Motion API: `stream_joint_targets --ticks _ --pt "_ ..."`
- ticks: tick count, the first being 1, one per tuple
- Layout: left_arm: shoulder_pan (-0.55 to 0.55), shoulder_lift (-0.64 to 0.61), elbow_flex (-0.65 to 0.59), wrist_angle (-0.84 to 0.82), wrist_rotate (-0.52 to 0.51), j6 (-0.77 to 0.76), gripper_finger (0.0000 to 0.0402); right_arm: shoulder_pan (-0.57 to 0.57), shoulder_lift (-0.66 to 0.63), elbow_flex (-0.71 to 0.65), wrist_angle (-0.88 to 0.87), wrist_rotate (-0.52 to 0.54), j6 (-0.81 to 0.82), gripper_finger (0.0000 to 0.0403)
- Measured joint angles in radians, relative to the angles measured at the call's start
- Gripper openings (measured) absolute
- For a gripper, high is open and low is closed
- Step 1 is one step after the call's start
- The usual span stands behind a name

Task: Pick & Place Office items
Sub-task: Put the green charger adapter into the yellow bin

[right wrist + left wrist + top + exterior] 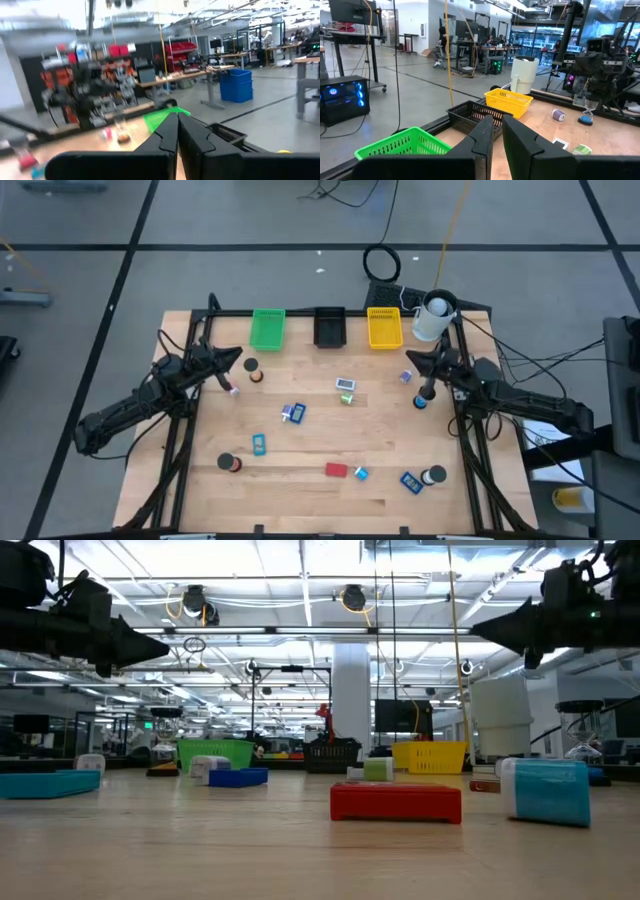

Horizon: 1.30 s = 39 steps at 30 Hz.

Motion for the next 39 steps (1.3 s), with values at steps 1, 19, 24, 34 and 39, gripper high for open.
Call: stream_joint_targets --ticks 1,19,24,34,39 --pt "0.001 0.0 0.0 0.01 -0.001 0.0 0.0049 0.0 0.0 0.0 0.017 0.0 0.011 0.0004" --pt "0.001 0.052 0.0 0.006 0.218 0.049 0.0013 0.003 0.179 0.045 0.196 -0.169 -0.033 0.0001" --pt "0.001 0.118 0.0 0.046 0.277 0.104 0.0004 0.044 0.333 0.116 0.174 -0.088 -0.072 0.0001" --pt "0.001 0.246 0.0 0.205 0.254 0.17 0.0006 0.073 0.625 0.142 0.45 0.124 0.011 0.0" --pt "0.001 0.258 0.001 0.249 0.246 0.159 0.0006 0.047 0.702 0.143 0.572 0.075 -0.117 0.0"
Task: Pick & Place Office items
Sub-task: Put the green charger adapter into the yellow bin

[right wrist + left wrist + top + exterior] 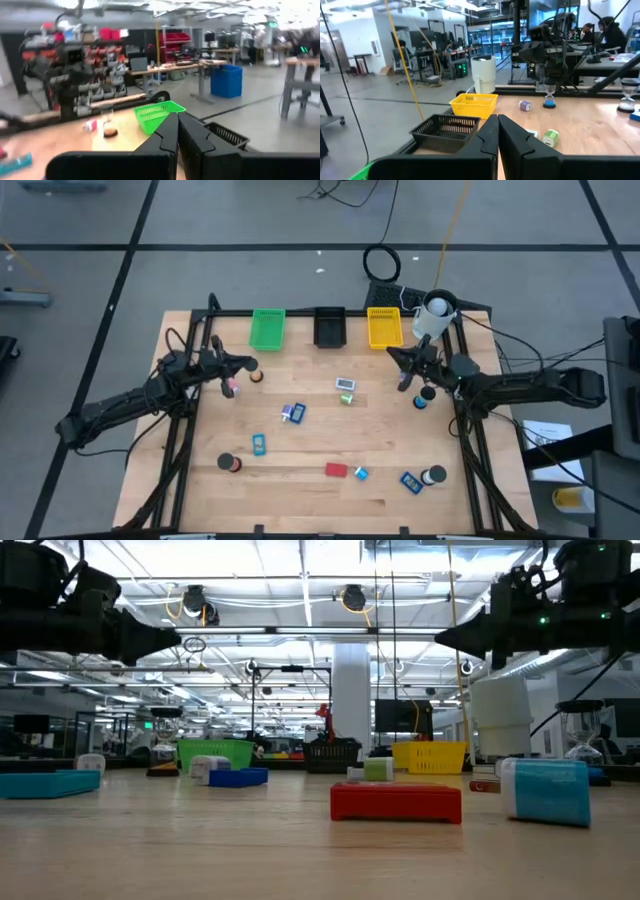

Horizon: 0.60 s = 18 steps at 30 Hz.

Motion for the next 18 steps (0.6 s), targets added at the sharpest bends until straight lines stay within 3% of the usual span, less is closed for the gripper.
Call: stream_joint_targets --ticks 5,10,16,18 --pt "0.0 0.002 0.0 0.01 -0.001 0.004 0.0022 -0.083 0.009 0.0 0.141 -0.092 -0.047 0.0" --pt "0.0 0.011 0.0 0.099 -0.017 0.014 0.001 -0.131 0.02 0.001 0.138 -0.162 -0.019 0.0" --pt "0.0 0.02 0.0 0.131 -0.02 -0.103 0.0008 -0.159 0.048 0.033 0.187 -0.206 -0.036 0.0" --pt "-0.001 0.035 0.0 0.151 -0.069 -0.069 0.001 -0.16 0.07 0.082 0.195 -0.207 -0.085 0.0"
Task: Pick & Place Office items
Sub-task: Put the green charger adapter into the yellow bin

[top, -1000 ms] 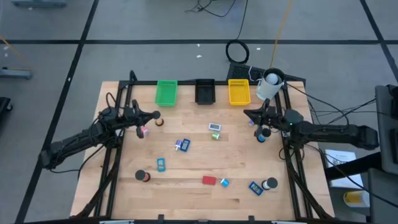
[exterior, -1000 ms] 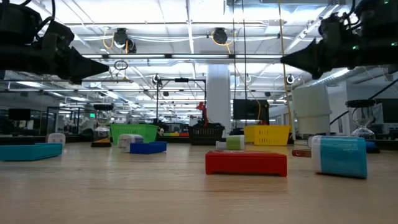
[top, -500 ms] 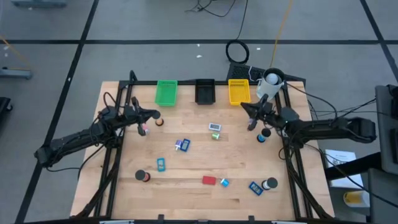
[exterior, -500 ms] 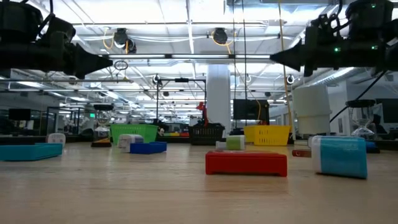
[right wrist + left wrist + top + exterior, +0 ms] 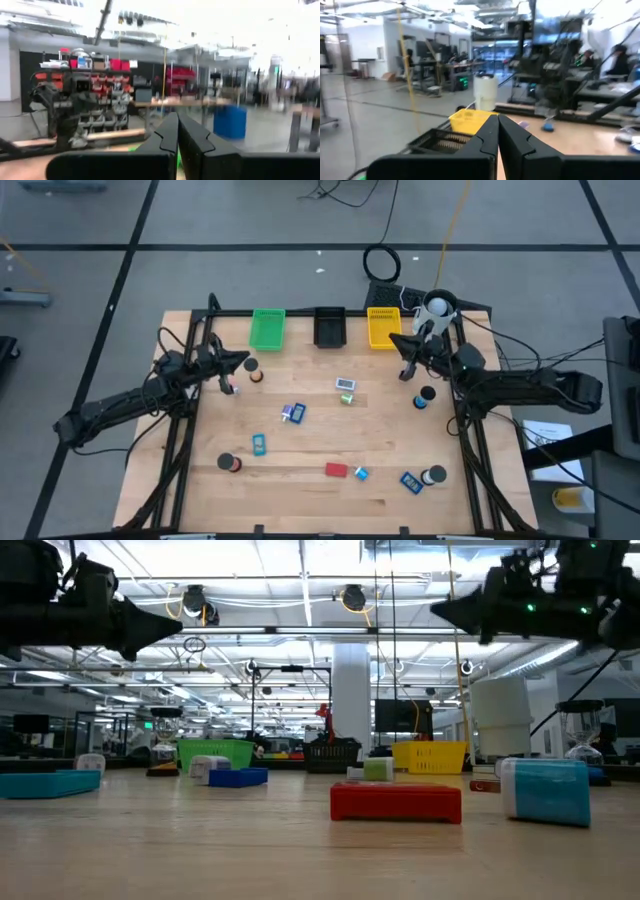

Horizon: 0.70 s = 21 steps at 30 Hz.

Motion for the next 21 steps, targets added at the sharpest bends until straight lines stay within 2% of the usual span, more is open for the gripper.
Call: stream_joint_targets --ticks 2,3,6,10,16,21 --pt "0.001 0.022 0.005 0.062 -0.072 0.025 0.0009 0.003 0.039 0.056 -0.017 0.0 0.017 0.0" --pt "0.001 0.028 0.011 0.068 -0.074 0.0 0.0006 0.013 0.064 0.071 -0.048 -0.003 0.06 0.0" --pt "-0.003 0.037 0.01 0.004 0.028 -0.077 0.0004 0.071 0.184 0.083 -0.115 -0.009 0.084 0.0" --pt "-0.022 0.079 0.01 -0.059 0.089 -0.035 0.0014 0.124 0.294 0.103 -0.134 0.105 0.131 0.0" --pt "-0.058 0.12 0.01 -0.115 0.106 0.002 0.0012 0.199 0.351 0.167 -0.378 0.115 0.224 0.0005" --pt "-0.081 0.133 0.01 -0.112 0.105 0.028 0.0004 0.291 0.356 0.268 -0.674 0.131 0.244 0.0035"
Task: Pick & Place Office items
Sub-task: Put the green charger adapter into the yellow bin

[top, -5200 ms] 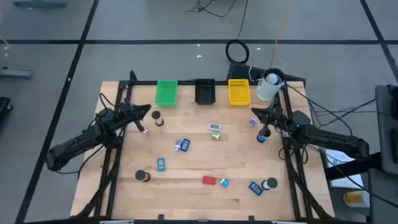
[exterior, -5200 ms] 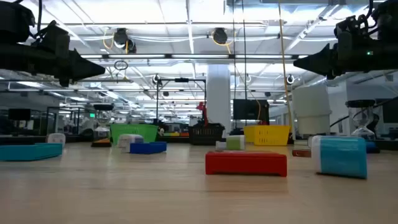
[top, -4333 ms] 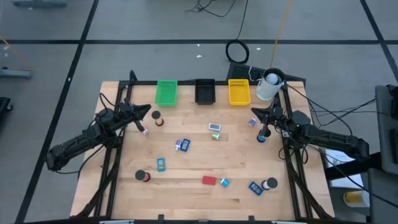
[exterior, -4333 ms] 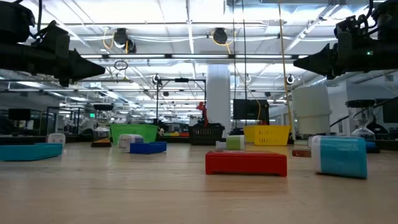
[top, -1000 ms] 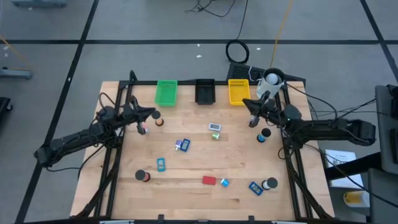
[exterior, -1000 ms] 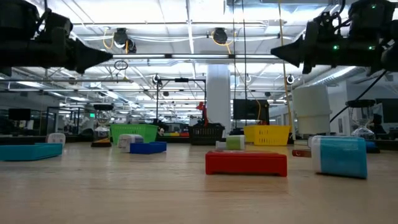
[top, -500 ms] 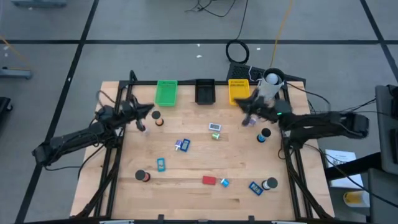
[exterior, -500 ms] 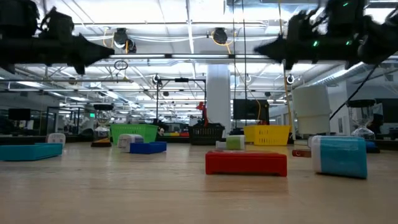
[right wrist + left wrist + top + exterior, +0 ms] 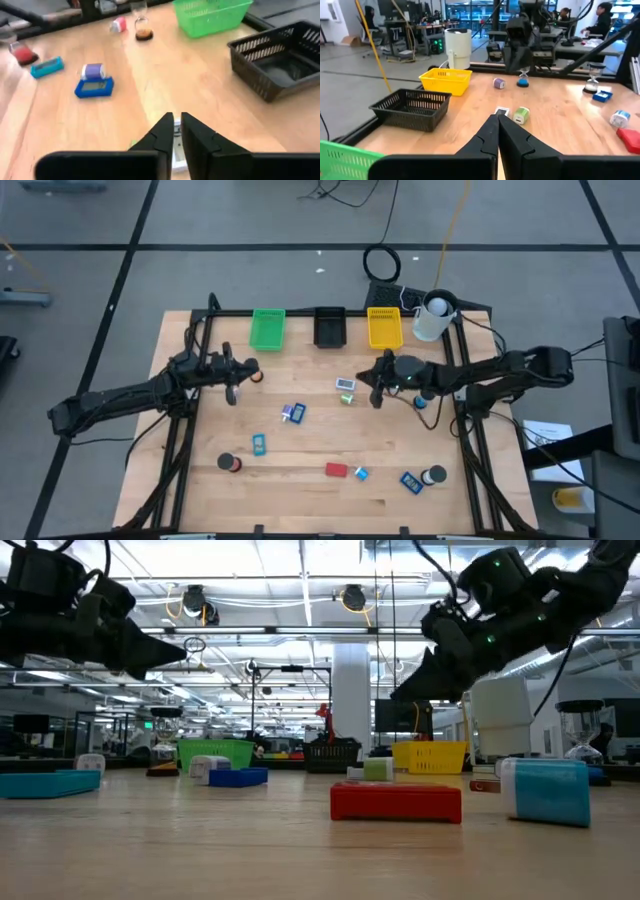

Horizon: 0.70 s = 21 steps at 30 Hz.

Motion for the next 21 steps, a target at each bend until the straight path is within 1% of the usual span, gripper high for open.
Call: stream_joint_targets --ticks 3,6,10,14,16,21 --pt "-0.007 0.0 0.0 0.011 -0.002 0.012 0.0014 0.035 -0.005 0.082 -0.146 0.059 0.002 0.0057" --pt "-0.007 0.0 0.0 0.011 -0.009 -0.003 0.0025 0.054 -0.001 0.13 -0.267 0.06 0.048 0.0078" --pt "-0.007 0.0 0.0 0.011 -0.011 0.008 0.0022 0.087 -0.005 0.145 -0.269 0.06 0.063 0.0113" --pt "-0.007 0.0 0.0 0.018 -0.019 0.008 0.0007 0.121 -0.001 0.143 -0.273 0.061 0.09 0.0164" --pt "-0.007 0.0 0.0 0.017 -0.019 0.007 0.0004 0.138 0.011 0.144 -0.276 0.081 0.106 0.0192" --pt "-0.007 0.0 0.0 0.035 -0.02 0.003 0.0018 0.177 0.009 0.143 -0.273 0.137 0.152 0.0253"
